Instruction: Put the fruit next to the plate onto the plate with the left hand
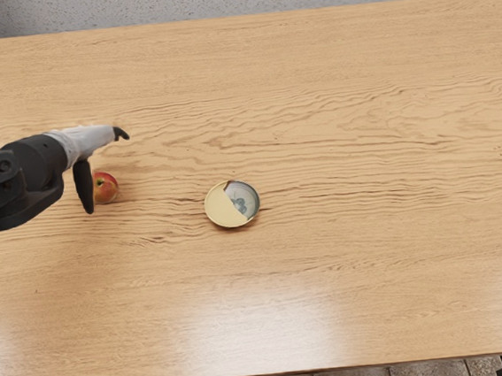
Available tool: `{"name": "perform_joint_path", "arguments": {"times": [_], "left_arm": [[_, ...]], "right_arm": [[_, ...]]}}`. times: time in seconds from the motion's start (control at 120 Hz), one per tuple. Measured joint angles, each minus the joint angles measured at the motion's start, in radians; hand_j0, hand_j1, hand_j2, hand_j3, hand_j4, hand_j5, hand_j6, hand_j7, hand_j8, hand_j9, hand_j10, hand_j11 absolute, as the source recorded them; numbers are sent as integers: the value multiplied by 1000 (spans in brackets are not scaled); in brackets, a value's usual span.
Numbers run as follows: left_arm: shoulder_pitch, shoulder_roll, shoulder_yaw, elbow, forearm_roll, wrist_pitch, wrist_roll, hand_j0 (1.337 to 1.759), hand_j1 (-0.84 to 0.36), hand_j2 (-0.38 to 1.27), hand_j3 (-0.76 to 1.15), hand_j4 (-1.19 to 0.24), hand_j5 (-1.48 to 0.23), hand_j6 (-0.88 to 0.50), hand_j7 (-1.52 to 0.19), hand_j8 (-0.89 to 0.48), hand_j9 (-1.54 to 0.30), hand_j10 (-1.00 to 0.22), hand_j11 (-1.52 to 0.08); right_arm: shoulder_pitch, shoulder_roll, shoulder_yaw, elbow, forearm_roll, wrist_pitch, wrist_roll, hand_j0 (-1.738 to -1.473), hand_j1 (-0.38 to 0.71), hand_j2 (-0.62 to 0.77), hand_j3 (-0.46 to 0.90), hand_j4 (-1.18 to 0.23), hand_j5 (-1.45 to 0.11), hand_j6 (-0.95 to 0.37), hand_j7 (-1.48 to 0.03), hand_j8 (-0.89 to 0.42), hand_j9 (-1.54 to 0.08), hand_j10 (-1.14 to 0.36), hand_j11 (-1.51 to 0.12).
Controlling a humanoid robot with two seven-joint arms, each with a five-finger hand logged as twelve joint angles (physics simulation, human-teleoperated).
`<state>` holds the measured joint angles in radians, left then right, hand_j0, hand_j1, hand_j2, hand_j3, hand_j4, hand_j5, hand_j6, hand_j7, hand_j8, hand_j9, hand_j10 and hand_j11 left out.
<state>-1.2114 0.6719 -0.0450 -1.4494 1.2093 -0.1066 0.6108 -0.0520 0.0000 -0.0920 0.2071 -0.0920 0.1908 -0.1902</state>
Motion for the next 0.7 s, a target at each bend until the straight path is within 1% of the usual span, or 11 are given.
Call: {"name": "perform_joint_path", "arguments": {"times": [0.108,0.158,0.275,0.35,0.442,0.592,0.633,0.7], "left_arm": [[12,0,10,2,6,15,0,1658,153,36,0,-171,-216,-172,-215,-172,-215,-170,-215],[29,0,11,3,25,35,0,1658,147,37,0,-176,-222,-177,-222,-177,-222,-175,-221],[32,-2,13,5,49,74,0,1658,138,39,0,-184,-233,-185,-232,-185,-232,-183,-232],[33,-43,20,6,65,85,0,1658,133,40,0,-187,-237,-189,-237,-188,-237,-186,-236],[33,-48,35,9,75,91,0,1658,122,41,0,-197,-250,-198,-249,-198,-249,-196,-249],[36,-49,68,36,81,95,0,1658,104,44,0,-211,-269,-213,-269,-212,-269,-211,-269],[51,-72,75,49,84,95,0,1658,98,46,0,-216,-275,-218,-275,-217,-275,-216,-275],[53,-78,82,69,93,95,0,1658,91,47,0,-222,-283,-224,-283,-223,-283,-222,-282]], "right_arm": [[0,0,0,0,0,0,0,-1658,-331,-3,0,-15,-19,-15,-20,-15,-20,-15,-20],[0,0,0,0,0,0,0,-1658,-331,-3,0,-15,-19,-15,-20,-15,-20,-15,-20],[0,0,0,0,0,0,0,-1658,-331,-3,0,-15,-19,-15,-20,-15,-20,-15,-20],[0,0,0,0,0,0,0,-1658,-331,-3,0,-15,-19,-15,-20,-15,-19,-15,-20],[0,0,0,0,0,0,0,-1658,-331,-3,0,-15,-19,-15,-20,-15,-20,-15,-20],[0,0,0,0,0,0,0,-1658,-331,-3,0,-15,-19,-15,-20,-15,-20,-15,-20],[0,0,0,0,0,0,0,-1658,-331,-3,0,-15,-19,-15,-20,-15,-19,-15,-20],[0,0,0,0,0,0,0,-1658,-331,-3,0,-15,-19,-15,-20,-15,-20,-15,-20]]}}
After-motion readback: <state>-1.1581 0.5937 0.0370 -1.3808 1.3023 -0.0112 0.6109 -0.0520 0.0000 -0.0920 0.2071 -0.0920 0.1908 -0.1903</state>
